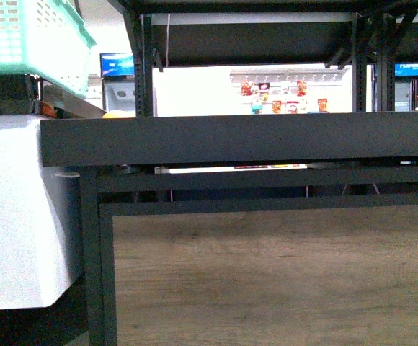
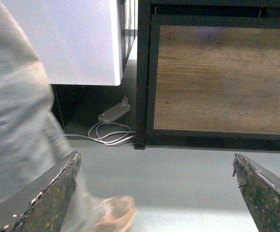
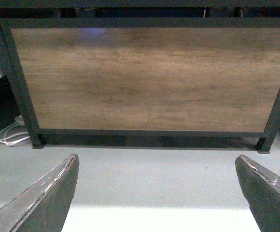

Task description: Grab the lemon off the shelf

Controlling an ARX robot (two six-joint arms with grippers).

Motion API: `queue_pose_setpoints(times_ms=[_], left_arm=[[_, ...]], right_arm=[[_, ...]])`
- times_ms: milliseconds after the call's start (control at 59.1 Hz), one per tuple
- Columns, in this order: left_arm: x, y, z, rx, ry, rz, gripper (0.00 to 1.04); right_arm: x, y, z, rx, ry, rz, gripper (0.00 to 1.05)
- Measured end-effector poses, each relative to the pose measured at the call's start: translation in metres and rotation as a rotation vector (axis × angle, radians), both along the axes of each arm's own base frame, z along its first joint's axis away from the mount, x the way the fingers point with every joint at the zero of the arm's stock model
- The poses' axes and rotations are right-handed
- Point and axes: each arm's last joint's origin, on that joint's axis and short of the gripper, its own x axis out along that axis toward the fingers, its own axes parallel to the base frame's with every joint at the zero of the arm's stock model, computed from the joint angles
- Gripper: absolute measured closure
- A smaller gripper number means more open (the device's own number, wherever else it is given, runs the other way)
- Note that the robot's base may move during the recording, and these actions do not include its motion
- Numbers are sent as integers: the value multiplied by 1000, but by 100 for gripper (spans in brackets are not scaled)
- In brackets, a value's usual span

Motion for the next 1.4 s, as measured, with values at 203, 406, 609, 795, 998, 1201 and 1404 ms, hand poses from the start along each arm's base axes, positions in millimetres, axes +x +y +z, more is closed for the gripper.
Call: queue_pose_setpoints(times_ms=[203,406,609,795,998,1201,1404], left_arm=[[0,0,0,0,0,0,8],[0,0,0,0,0,0,8],[0,0,0,0,0,0,8],[0,0,0,0,0,0,8],[0,0,0,0,0,0,8],[0,0,0,0,0,0,8],[0,0,0,0,0,0,8]], right_arm=[[0,0,0,0,0,0,7],[0,0,0,0,0,0,7],[0,0,0,0,0,0,7],[0,0,0,0,0,0,7],[0,0,0,0,0,0,7],[0,0,0,0,0,-3,7],[0,0,0,0,0,-3,7]])
